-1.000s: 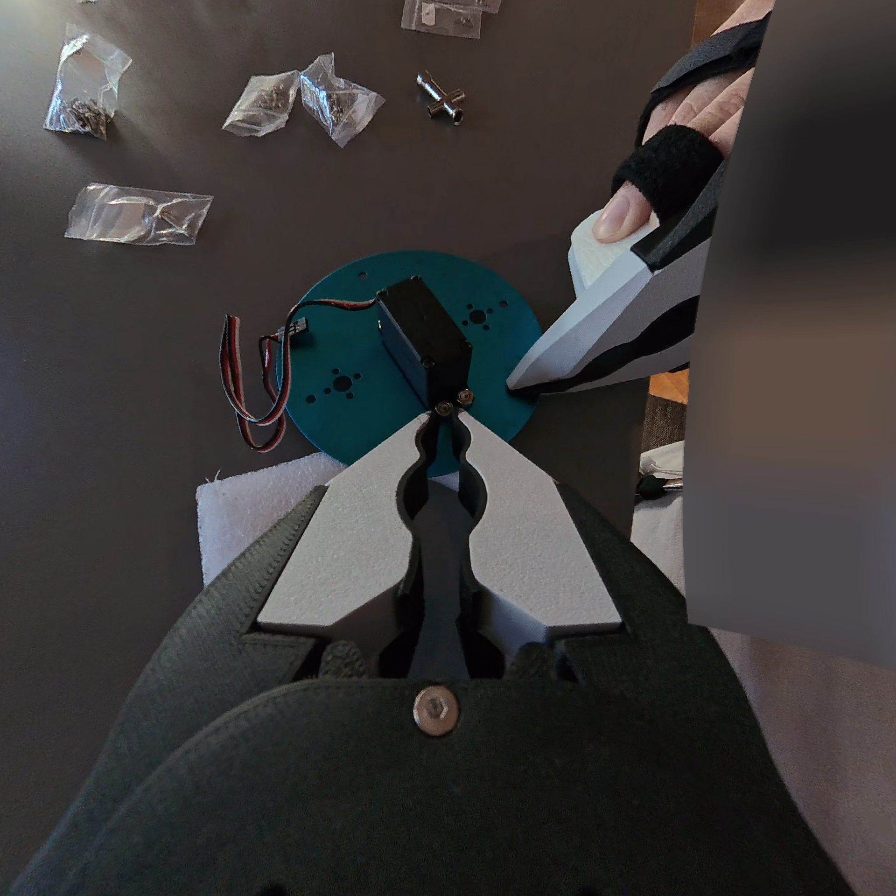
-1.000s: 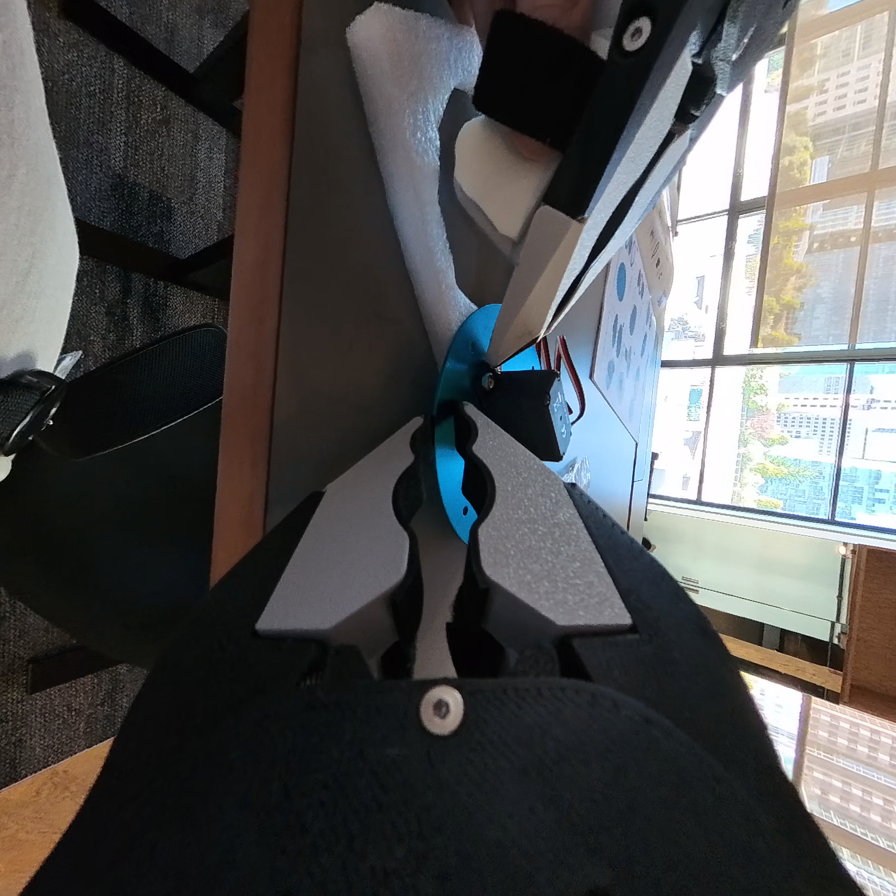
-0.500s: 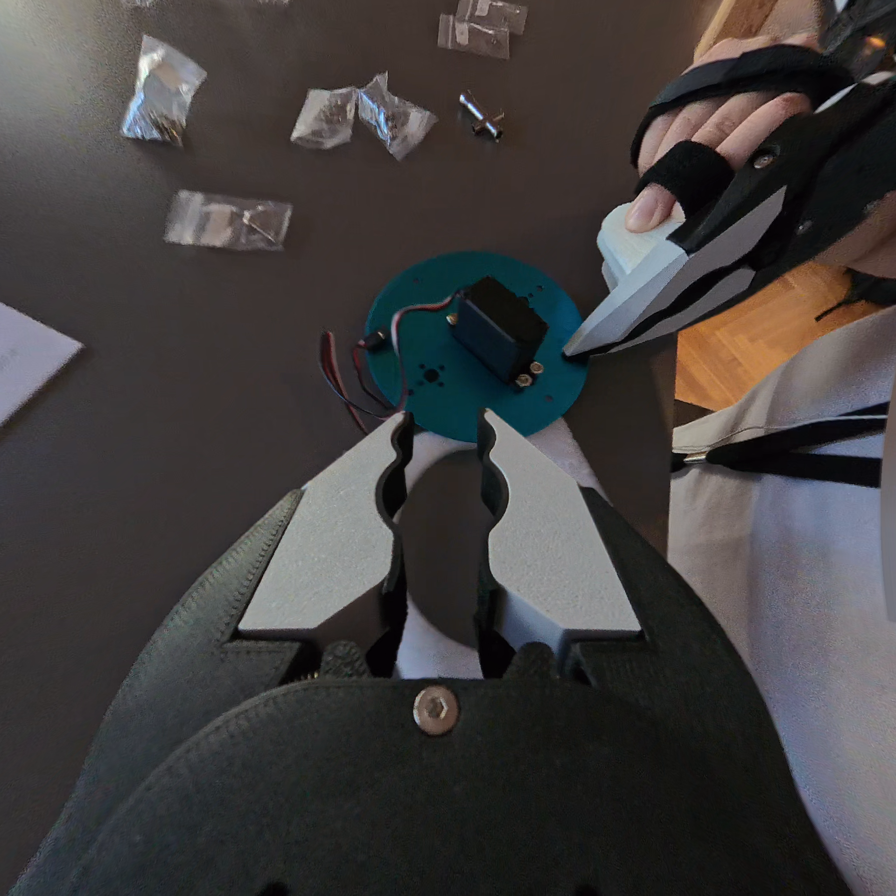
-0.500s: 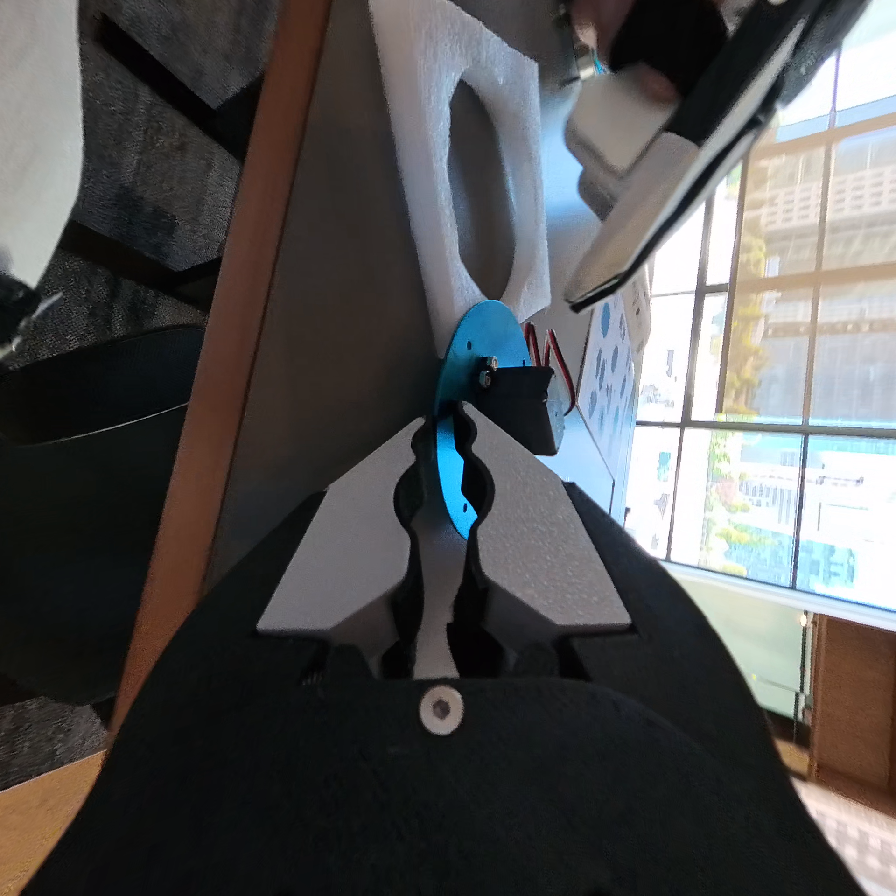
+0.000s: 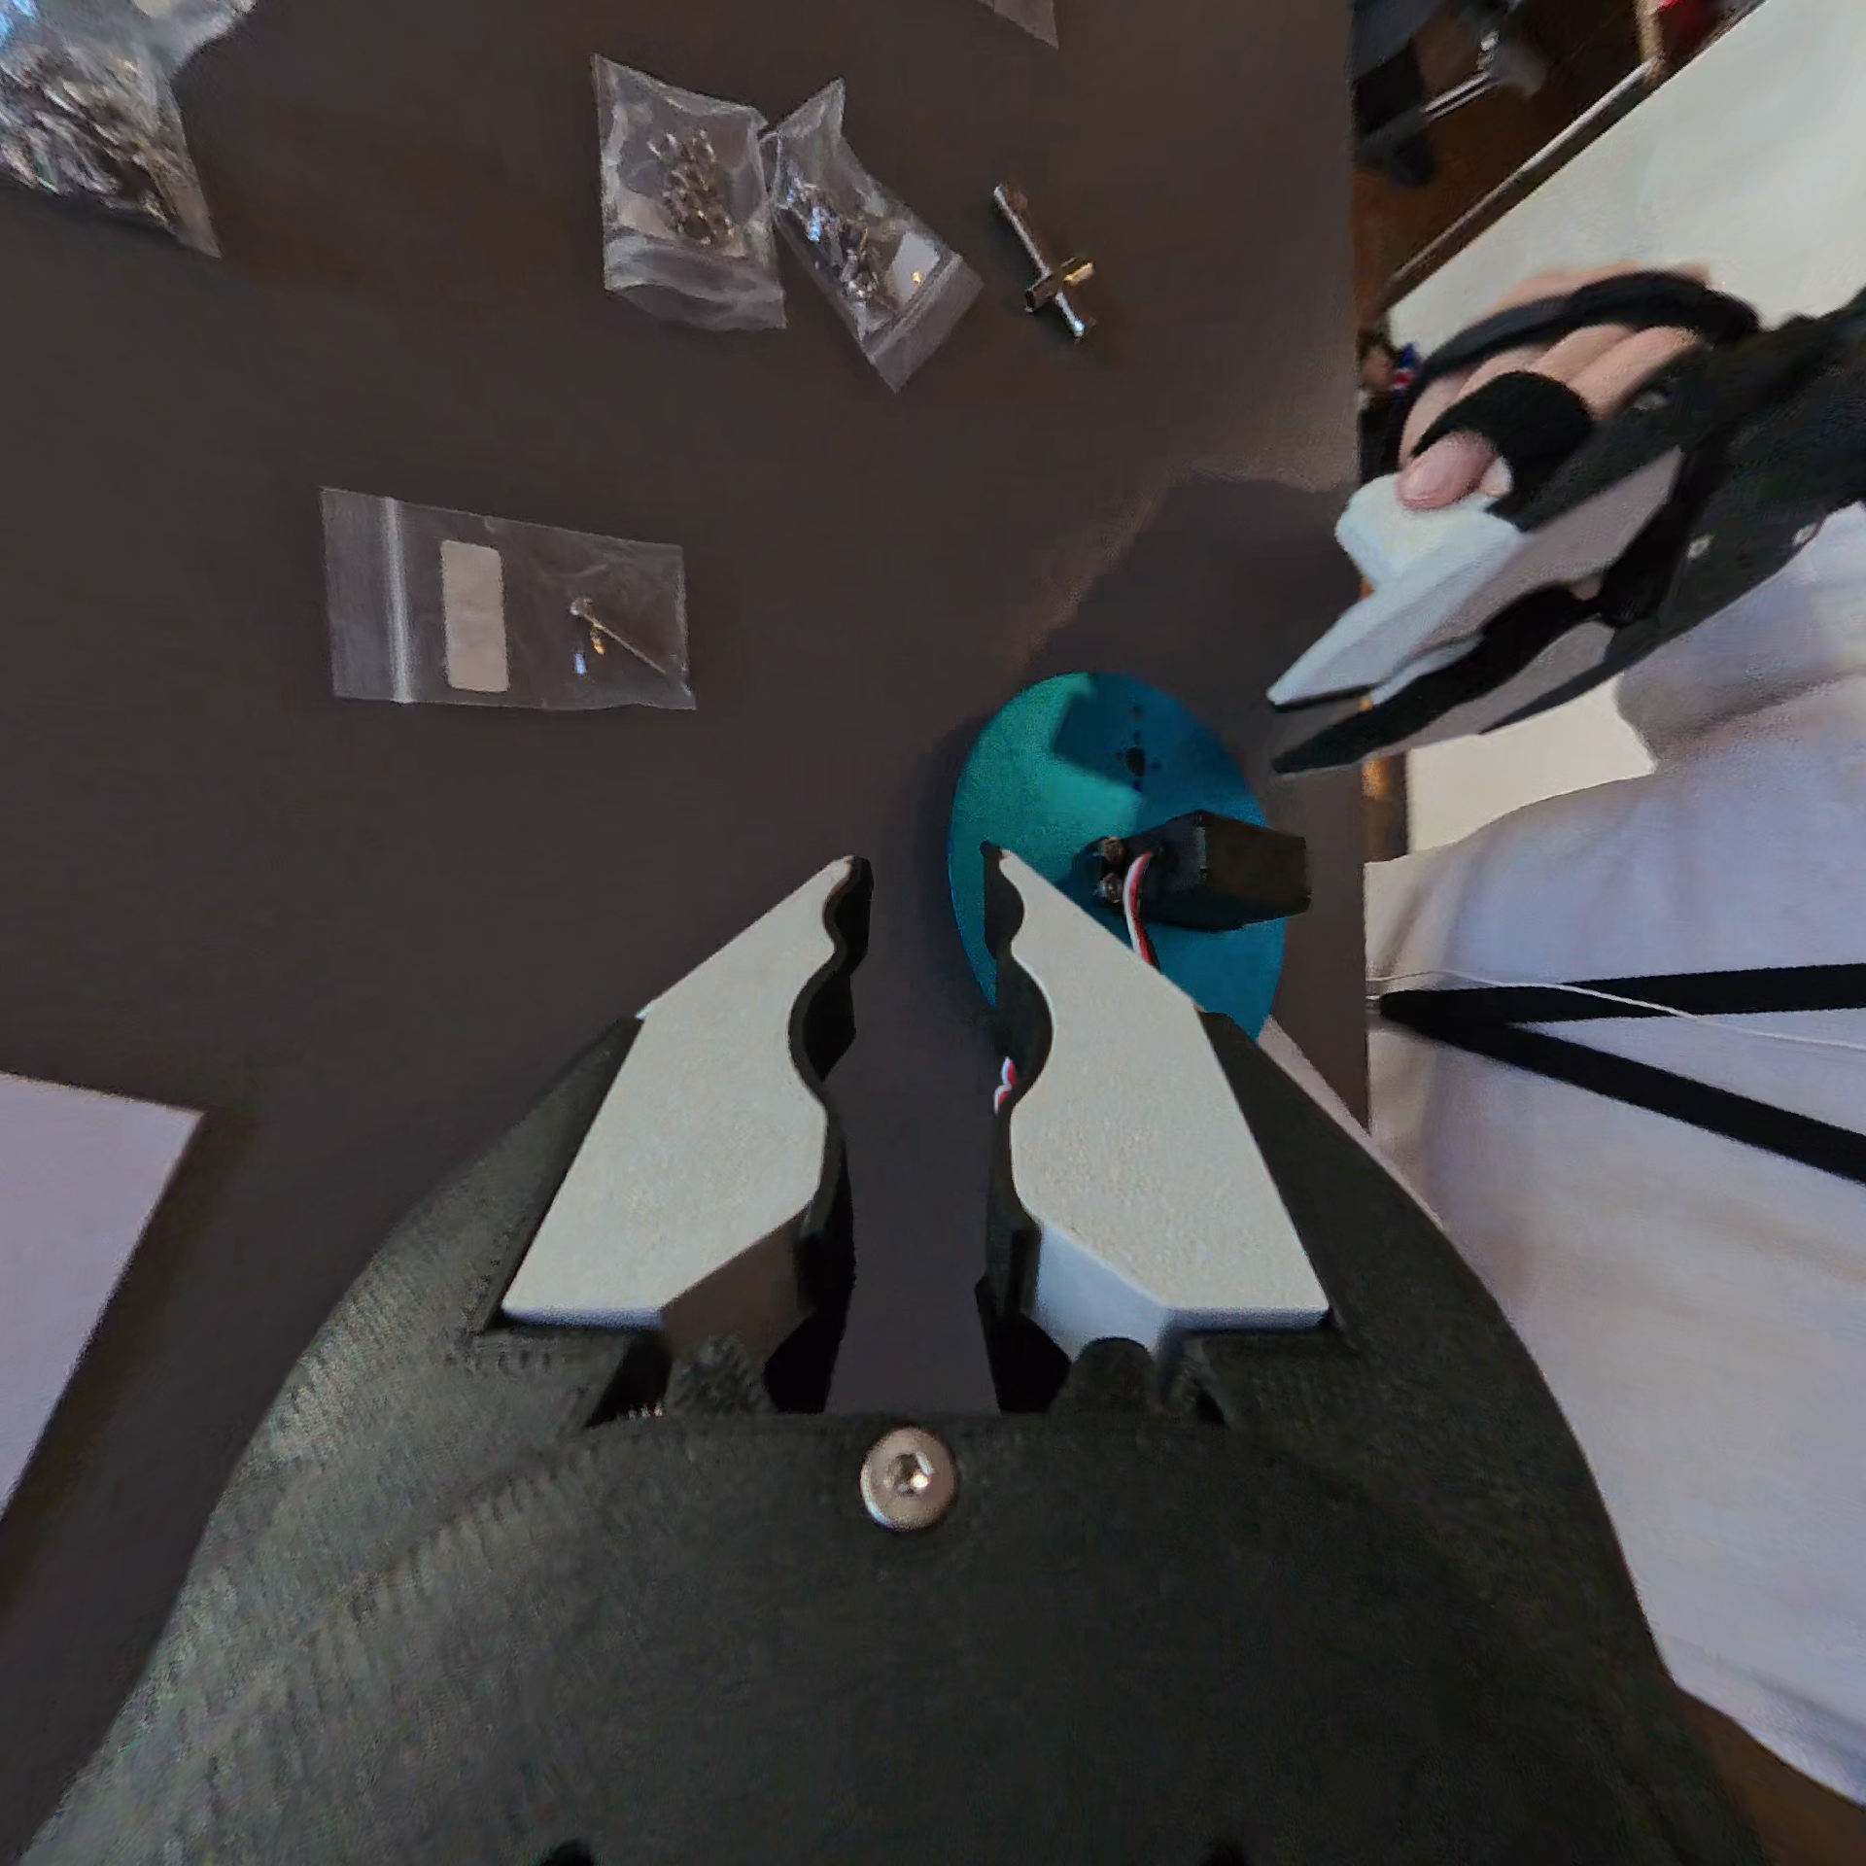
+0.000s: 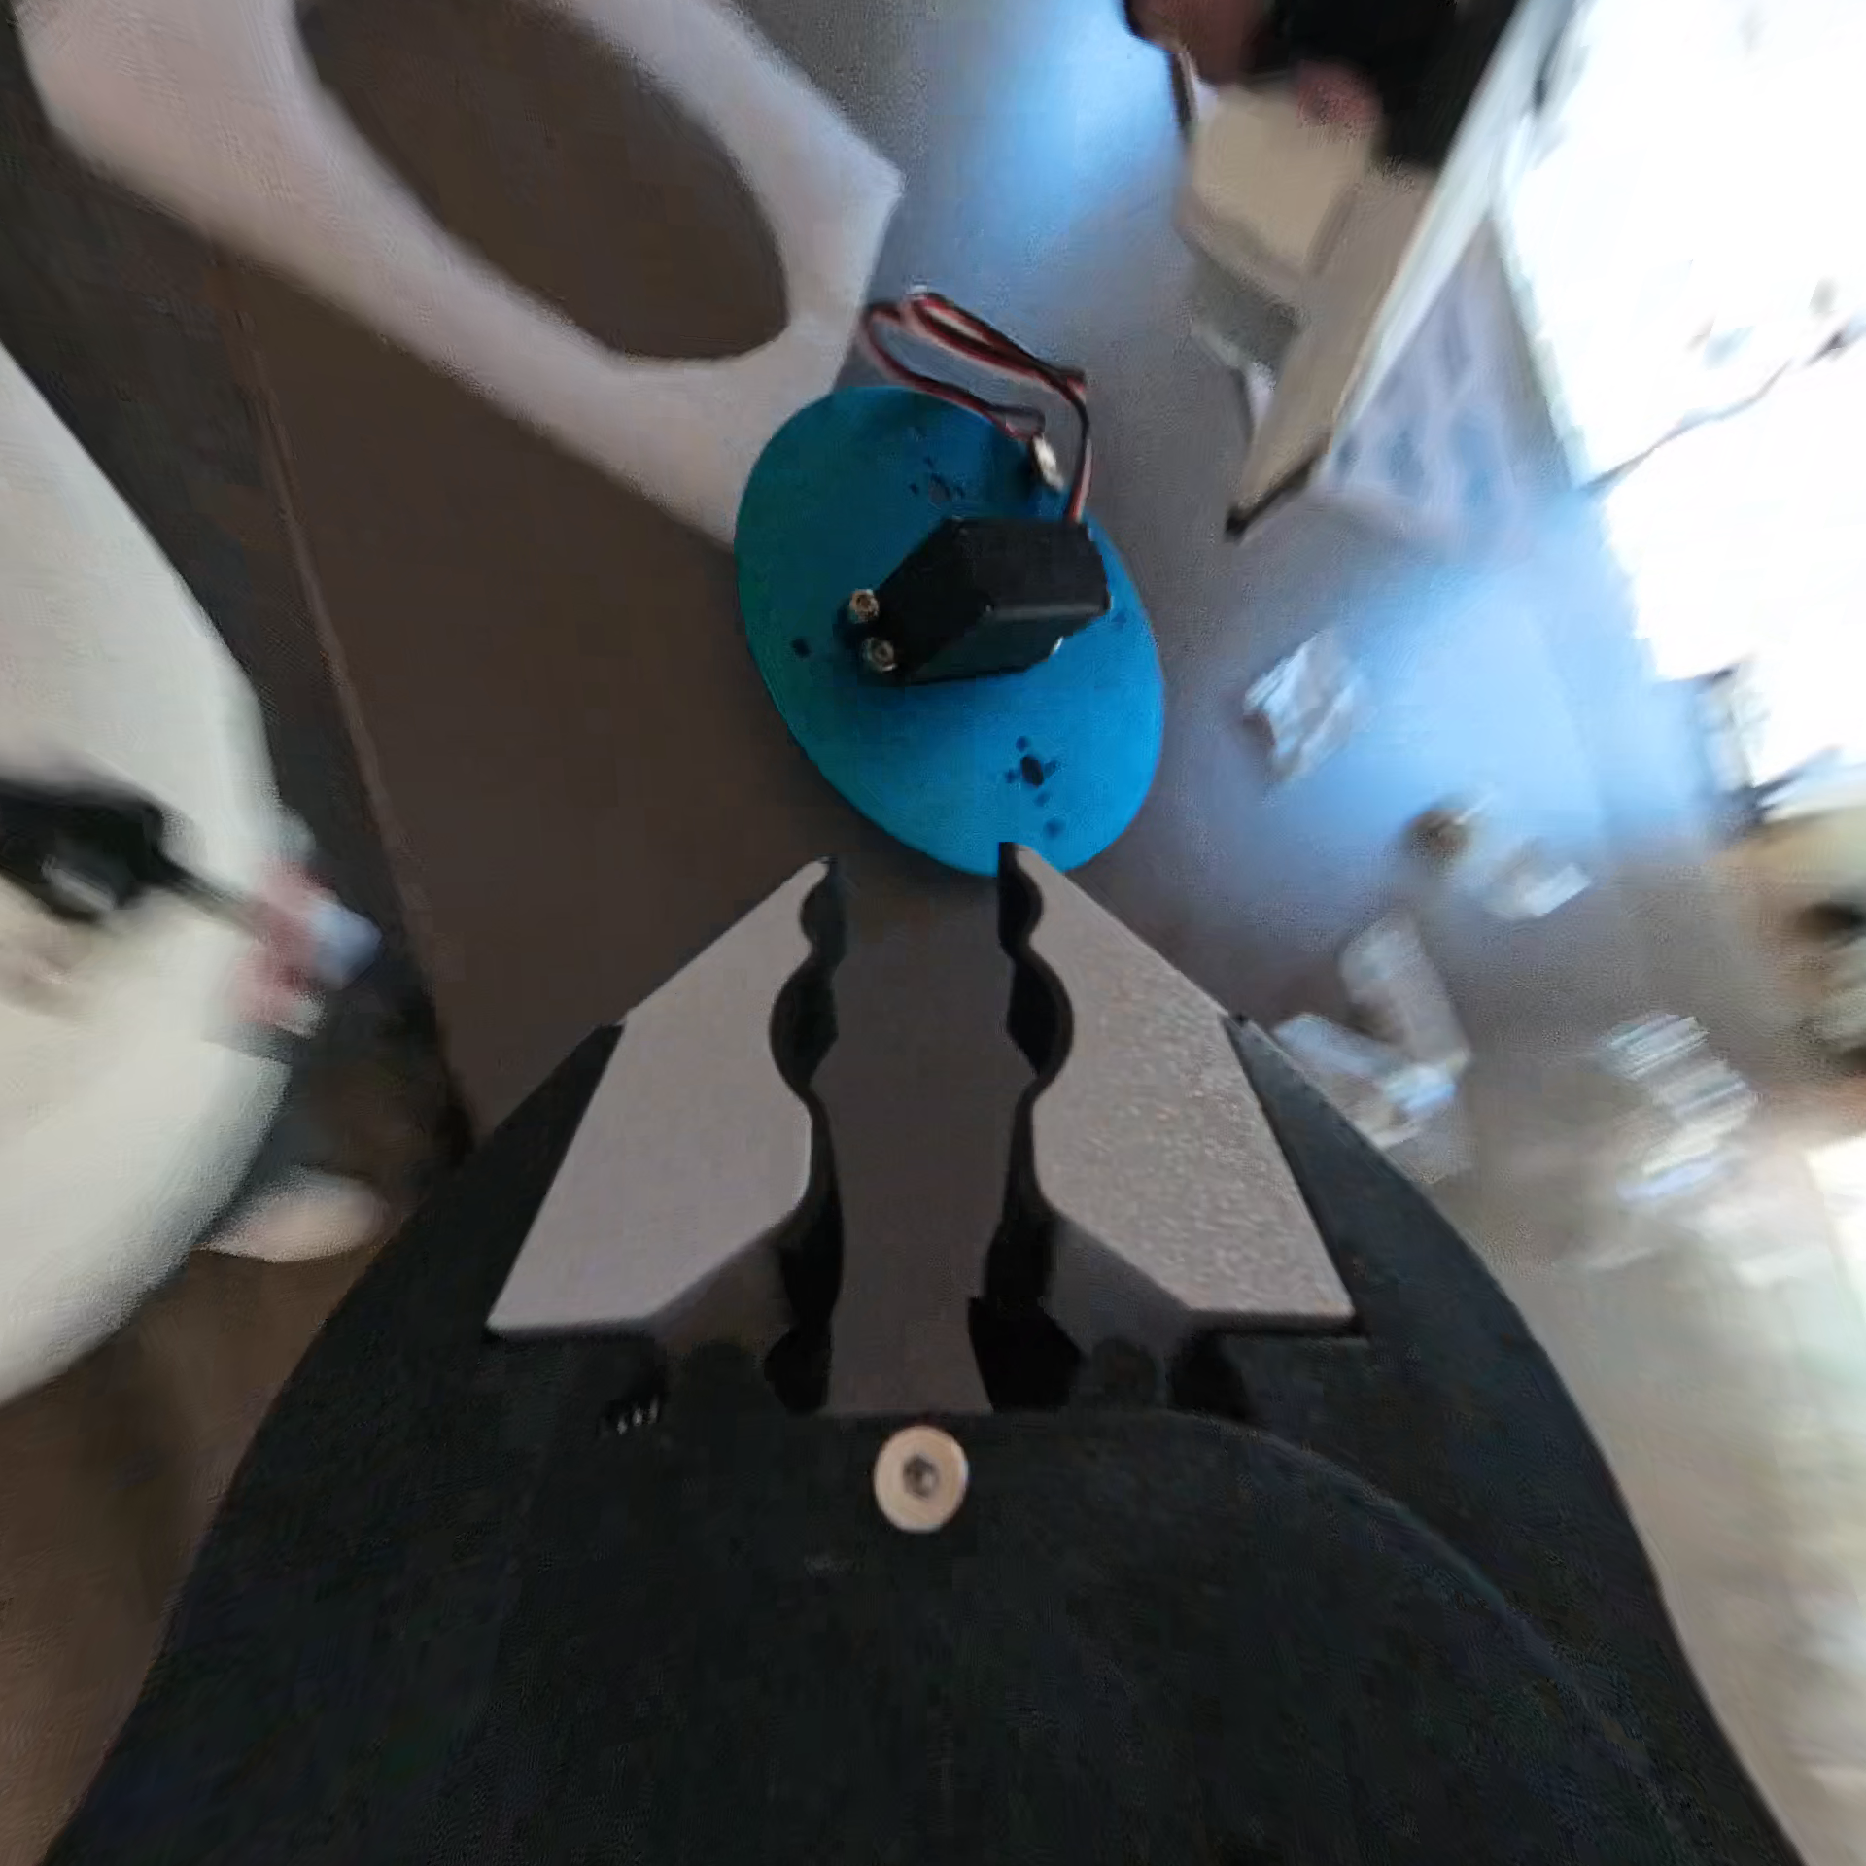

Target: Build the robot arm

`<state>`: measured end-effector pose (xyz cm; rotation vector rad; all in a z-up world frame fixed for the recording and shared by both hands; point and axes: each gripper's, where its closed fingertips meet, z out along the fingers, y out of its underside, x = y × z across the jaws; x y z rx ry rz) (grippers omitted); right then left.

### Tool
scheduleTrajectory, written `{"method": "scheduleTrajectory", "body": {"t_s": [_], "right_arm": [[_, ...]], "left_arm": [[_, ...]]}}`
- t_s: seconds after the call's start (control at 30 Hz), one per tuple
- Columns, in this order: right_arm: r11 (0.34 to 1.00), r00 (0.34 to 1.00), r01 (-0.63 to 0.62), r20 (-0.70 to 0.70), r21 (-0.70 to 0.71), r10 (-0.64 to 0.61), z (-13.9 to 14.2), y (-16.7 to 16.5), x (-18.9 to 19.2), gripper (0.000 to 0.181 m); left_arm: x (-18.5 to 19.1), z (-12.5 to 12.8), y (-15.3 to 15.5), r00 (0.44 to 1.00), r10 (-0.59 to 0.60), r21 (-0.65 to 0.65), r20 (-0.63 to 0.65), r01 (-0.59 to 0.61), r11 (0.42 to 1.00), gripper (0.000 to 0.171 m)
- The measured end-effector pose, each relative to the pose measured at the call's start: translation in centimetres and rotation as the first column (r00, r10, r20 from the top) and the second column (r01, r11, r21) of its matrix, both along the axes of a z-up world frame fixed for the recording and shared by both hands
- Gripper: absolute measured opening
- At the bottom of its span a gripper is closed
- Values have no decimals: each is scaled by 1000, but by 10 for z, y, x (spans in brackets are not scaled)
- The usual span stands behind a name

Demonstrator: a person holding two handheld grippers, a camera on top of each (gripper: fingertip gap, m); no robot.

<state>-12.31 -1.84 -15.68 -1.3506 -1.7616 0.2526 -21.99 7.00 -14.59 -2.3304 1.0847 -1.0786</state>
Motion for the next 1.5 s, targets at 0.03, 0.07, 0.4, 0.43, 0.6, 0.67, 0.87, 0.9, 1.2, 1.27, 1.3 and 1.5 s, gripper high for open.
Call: {"method": "scheduleTrajectory", "body": {"t_s": [0.03, 0.07, 0.4, 0.43, 0.6, 0.67, 0.87, 0.9, 1.2, 1.27, 1.3, 1.5], "right_arm": [[973, 994, 89, -45, -212, -101, 1, -7, 4, 37], [902, 980, 135, -78, -410, -182, 3, -15, 7, 46], [755, 790, 331, -271, -566, -550, 22, 9, -34, 49], [764, 778, 357, -282, -537, -561, 23, 12, -41, 49], [716, 719, 533, -206, -450, -664, 6, 25, -52, 48], [690, 704, 572, -166, -444, -690, -3, 25, -52, 41], [672, 686, 572, -175, -470, -707, -8, 30, -54, 25], [680, 697, 553, -180, -482, -694, -7, 30, -55, 23], [925, 888, 353, -264, -137, -378, 44, 38, -66, 21], [975, 937, 204, -272, -85, -219, 56, 31, -80, 21], [986, 947, 147, -276, -79, -163, 61, 30, -85, 21], [978, 942, -191, -297, -84, 159, 86, 30, -112, 21]], "left_arm": [[-1, -4, -1, 1000, 1, -22, -4, -1, 1000, 22], [-3, -9, -2, 1000, -2, -36, -23, 1, 999, 23], [-5, -22, -3, 997, 69, -71, -26, -70, 995, 21], [-7, -22, -3, 996, 80, -66, -27, -82, 994, 21], [-26, -8, 3, 979, 201, -22, -15, -201, 979, 20], [-37, 0, 1, 972, 232, 7, -21, -232, 973, 20], [-54, 15, -17, 968, 250, 63, 4, -250, 966, 19], [-54, 18, -21, 969, 247, 67, 20, -248, 967, 19], [-45, 26, -31, 926, 282, -95, 252, -266, 959, 32], [-41, 44, -29, 870, 302, -161, 390, -259, 952, 40], [-39, 54, -30, 830, 310, -193, 463, -247, 950, 43], [-41, 85, -39, 676, 319, -257, 664, -194, 947, 47]]}}
